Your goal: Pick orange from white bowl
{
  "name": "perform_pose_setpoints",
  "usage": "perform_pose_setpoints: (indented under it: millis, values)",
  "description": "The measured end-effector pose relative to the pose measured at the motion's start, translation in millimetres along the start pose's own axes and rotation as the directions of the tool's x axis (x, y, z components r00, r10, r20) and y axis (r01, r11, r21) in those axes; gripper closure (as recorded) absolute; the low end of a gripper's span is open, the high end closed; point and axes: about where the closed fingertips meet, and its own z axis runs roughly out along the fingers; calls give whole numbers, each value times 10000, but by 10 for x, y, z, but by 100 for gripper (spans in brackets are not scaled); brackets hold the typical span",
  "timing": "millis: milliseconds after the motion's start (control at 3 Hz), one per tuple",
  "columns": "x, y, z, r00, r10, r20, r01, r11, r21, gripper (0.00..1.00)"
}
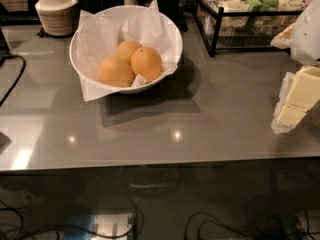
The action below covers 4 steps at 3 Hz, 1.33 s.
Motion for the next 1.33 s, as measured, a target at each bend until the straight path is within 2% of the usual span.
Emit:
perform_pose_setpoints:
  millis: [333, 667, 1000, 1333]
  values:
    - [0, 0, 0, 10000, 0, 1, 0, 10000, 0, 0]
    - [-31, -20, 31, 9990, -43, 437, 51, 9998, -179, 0]
    - [-305, -139, 173, 9840, -686, 1642, 809, 9943, -694, 0]
    - [-824, -297, 257, 9464, -1754, 2712, 2019, 9767, -729, 0]
